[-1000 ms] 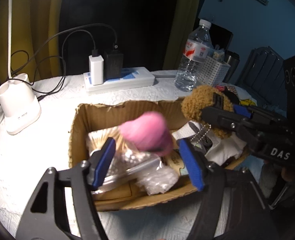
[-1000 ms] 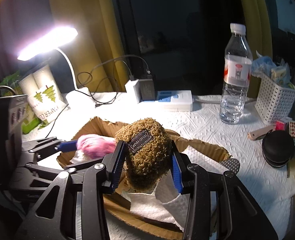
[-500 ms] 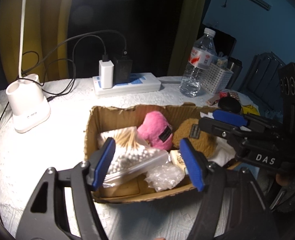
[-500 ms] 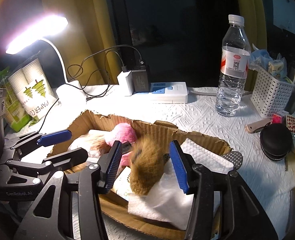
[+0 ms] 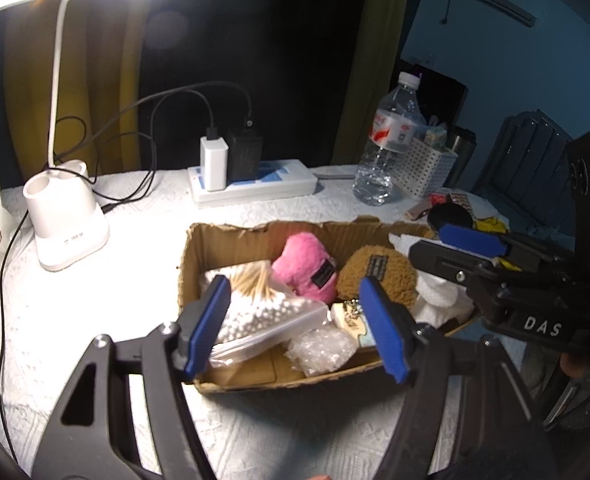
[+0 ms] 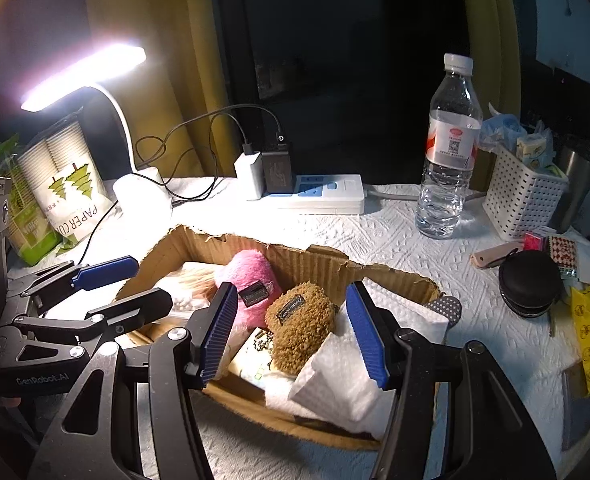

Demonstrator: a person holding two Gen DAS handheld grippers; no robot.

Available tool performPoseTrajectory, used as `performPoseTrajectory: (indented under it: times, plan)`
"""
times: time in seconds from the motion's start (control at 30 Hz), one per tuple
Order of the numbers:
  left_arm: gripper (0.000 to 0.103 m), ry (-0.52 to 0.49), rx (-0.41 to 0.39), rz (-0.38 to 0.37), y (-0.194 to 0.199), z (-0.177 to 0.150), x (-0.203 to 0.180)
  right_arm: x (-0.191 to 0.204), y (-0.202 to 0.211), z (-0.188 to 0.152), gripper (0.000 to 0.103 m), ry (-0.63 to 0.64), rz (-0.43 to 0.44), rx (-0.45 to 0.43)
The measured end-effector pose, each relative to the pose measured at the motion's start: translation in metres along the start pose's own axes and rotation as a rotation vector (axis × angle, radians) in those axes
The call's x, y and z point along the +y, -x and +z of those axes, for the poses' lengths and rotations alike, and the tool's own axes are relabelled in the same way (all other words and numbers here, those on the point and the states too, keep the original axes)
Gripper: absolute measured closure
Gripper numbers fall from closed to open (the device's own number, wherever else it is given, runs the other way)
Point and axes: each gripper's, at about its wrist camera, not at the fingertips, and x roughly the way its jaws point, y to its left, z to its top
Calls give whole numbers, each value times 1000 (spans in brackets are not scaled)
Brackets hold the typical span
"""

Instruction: Organize soft objects

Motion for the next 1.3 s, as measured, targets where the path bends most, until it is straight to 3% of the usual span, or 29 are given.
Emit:
performPoseTrajectory:
  times: [0.5, 0.6, 0.87, 1.0, 1.3]
  plan:
    - [34, -53, -70, 12, 51, -10, -21, 19, 47, -11, 43, 14, -20, -52]
    - [18, -62, -83, 9, 61, -14, -25, 22, 58, -16, 43, 17, -21, -62]
    - [16, -63, -119, 17, 92, -22, -33, 29, 89, -28, 43, 13, -40, -95]
    - [16, -48, -147, 25, 110, -24, -36, 32, 109, -33, 29, 16, -56, -125]
    - [14, -80, -192, 51, 149, -33, -58, 41, 160, -45, 29, 29, -72, -199]
